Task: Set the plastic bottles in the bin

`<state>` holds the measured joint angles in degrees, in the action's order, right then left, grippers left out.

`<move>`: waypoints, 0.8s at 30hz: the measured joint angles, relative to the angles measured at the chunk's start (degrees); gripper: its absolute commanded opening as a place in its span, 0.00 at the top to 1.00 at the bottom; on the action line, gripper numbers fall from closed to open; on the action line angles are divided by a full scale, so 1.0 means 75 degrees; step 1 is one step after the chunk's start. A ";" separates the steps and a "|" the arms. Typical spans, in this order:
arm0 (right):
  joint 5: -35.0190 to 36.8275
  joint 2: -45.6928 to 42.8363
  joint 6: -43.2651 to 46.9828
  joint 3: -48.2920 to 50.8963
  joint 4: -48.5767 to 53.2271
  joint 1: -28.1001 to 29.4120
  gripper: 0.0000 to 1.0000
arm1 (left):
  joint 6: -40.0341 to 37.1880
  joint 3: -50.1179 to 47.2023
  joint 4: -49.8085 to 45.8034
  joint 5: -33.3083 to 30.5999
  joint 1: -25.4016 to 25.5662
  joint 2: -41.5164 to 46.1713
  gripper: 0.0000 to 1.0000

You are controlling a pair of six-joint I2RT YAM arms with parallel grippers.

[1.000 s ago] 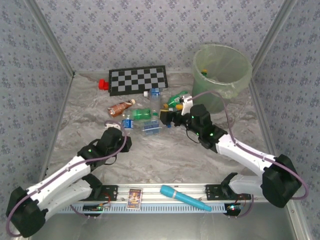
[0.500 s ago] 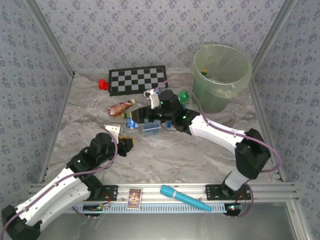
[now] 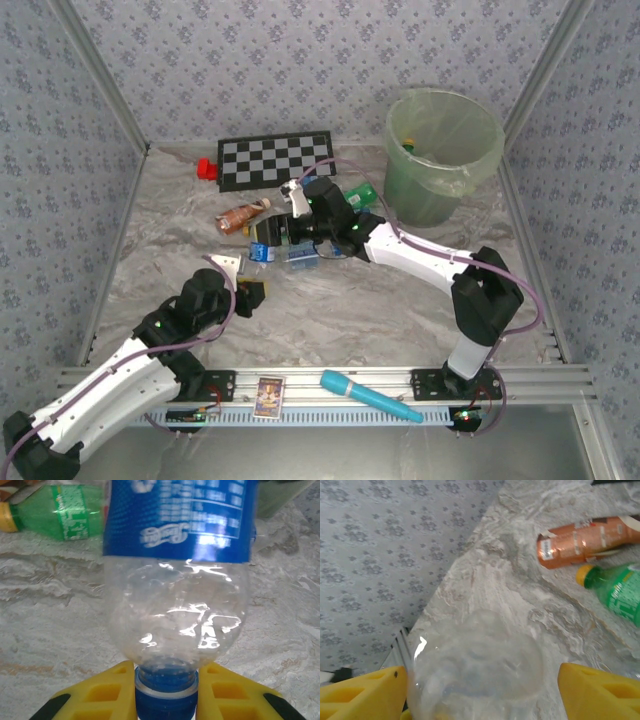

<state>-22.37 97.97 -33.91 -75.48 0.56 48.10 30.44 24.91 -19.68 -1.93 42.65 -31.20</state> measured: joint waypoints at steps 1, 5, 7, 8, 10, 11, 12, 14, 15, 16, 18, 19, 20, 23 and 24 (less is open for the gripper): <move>0.0085 0.0000 -0.0003 0.0003 0.0096 0.0017 0.19 | -0.0006 0.0000 0.0041 0.0012 0.0029 0.0006 0.75; 0.0501 -0.0044 -0.0035 0.0102 0.0184 0.0050 0.18 | -0.0003 0.0000 0.0044 0.0067 0.0032 0.0003 0.75; 0.0629 -0.0099 -0.0096 0.0216 0.0184 0.0015 0.18 | -0.0003 0.0000 0.0044 0.0093 0.0032 0.0003 0.75; 0.0644 -0.0111 -0.0143 0.0254 0.0178 -0.0006 0.18 | -0.0003 0.0000 0.0044 0.0108 0.0032 0.0003 0.75; 0.0627 -0.0108 -0.0230 0.0289 0.0160 -0.0047 0.17 | -0.0006 0.0000 0.0050 0.0119 0.0032 -0.0006 0.75; 0.0612 -0.0105 -0.0259 0.0289 0.0163 -0.0058 0.16 | -0.0006 0.0000 0.0055 0.0117 0.0032 -0.0012 0.75; 0.0597 -0.0099 -0.0315 0.0289 0.0166 -0.0058 0.12 | -0.0009 0.0000 0.0067 0.0117 0.0032 -0.0026 0.75; 0.0632 -0.0073 -0.0382 0.0262 0.0221 -0.0058 0.12 | -0.0006 0.0000 0.0087 0.0117 0.0029 -0.0070 0.75; 0.0717 -0.0058 -0.0423 0.0251 0.0297 -0.0058 0.12 | -0.0003 0.0000 0.0090 0.0117 0.0029 -0.0105 0.75; 0.0828 -0.0055 -0.0437 0.0251 0.0373 -0.0058 0.12 | -0.0003 0.0000 0.0099 0.0117 0.0032 -0.0131 0.75; 0.0968 -0.0055 -0.0504 0.0277 0.0431 -0.0061 0.12 | -0.0003 0.0000 0.0114 0.0117 0.0032 -0.0187 0.75; 0.1011 -0.0064 -0.0551 0.0332 0.0379 -0.0064 0.13 | -0.0003 0.0000 0.0134 0.0117 0.0032 -0.0198 0.75; 0.1026 -0.0076 -0.0595 0.0396 0.0306 -0.0070 0.13 | -0.0003 0.0000 0.0137 0.0117 0.0032 -0.0204 0.75; 0.1075 -0.0096 -0.0717 0.0589 0.0160 -0.0140 0.12 | -0.0006 0.0000 0.0149 0.0117 0.0032 -0.0204 0.75; 0.1070 -0.0096 -0.0743 0.0629 0.0117 -0.0169 0.12 | -0.0006 0.0000 0.0172 0.0117 0.0032 -0.0204 0.75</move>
<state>-14.35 97.25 -39.48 -70.76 1.43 46.83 30.39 24.91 -18.39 -1.06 42.89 -32.73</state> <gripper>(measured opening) 0.881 0.252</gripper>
